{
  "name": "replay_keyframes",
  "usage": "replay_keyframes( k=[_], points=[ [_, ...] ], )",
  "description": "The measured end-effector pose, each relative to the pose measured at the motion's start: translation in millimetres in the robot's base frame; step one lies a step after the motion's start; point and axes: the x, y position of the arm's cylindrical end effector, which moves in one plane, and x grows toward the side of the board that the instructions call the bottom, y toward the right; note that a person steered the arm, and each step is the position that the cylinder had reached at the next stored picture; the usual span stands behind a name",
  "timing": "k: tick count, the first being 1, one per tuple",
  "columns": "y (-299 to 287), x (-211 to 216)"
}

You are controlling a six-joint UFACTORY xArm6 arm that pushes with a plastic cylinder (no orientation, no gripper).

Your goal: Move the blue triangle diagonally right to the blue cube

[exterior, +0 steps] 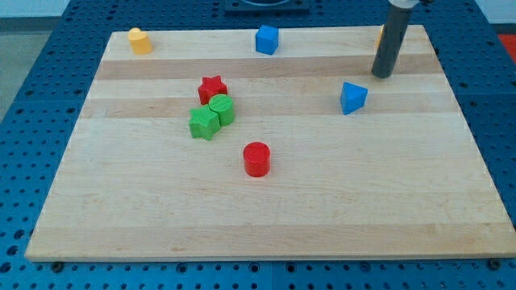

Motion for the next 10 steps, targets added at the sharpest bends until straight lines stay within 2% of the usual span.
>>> replay_keyframes(
  k=[2, 4, 5, 7, 10],
  points=[
    [-12, 51],
    [-84, 54],
    [-94, 71],
    [-114, 70],
    [-118, 47]
  ],
)
